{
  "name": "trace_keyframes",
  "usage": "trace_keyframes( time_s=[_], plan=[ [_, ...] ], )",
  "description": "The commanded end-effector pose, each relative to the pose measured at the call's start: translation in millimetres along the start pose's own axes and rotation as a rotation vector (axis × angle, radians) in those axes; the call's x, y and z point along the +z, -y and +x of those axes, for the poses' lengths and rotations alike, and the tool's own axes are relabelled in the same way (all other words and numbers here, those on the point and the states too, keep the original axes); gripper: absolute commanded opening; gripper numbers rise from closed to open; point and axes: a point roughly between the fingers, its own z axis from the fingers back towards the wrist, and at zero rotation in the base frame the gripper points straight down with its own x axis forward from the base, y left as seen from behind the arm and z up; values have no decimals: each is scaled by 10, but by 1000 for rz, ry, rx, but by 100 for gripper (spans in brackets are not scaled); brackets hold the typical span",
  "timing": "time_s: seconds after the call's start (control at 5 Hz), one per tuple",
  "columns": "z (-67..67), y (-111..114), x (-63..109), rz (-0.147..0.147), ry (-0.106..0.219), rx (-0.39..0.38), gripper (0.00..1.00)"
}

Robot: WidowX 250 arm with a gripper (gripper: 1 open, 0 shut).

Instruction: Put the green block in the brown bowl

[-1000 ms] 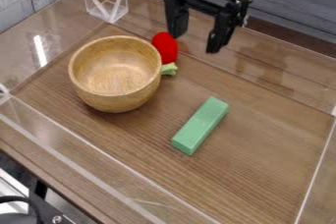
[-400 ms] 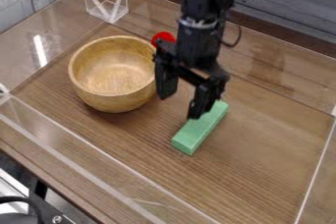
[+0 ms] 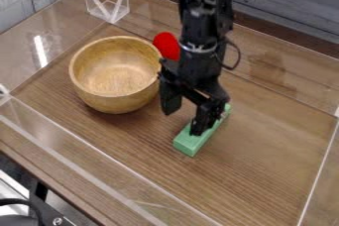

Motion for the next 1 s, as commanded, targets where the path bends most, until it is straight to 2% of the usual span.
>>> trace_keyframes(
  time_s=[0.0, 0.2, 0.6, 0.8],
  plan=[
    [87, 15, -41, 10, 29, -7, 100],
    [127, 20, -85, 12, 21, -7, 100],
    [181, 28, -60, 8, 15, 0, 100],
    [192, 33, -55, 2, 13, 3, 0]
  ],
)
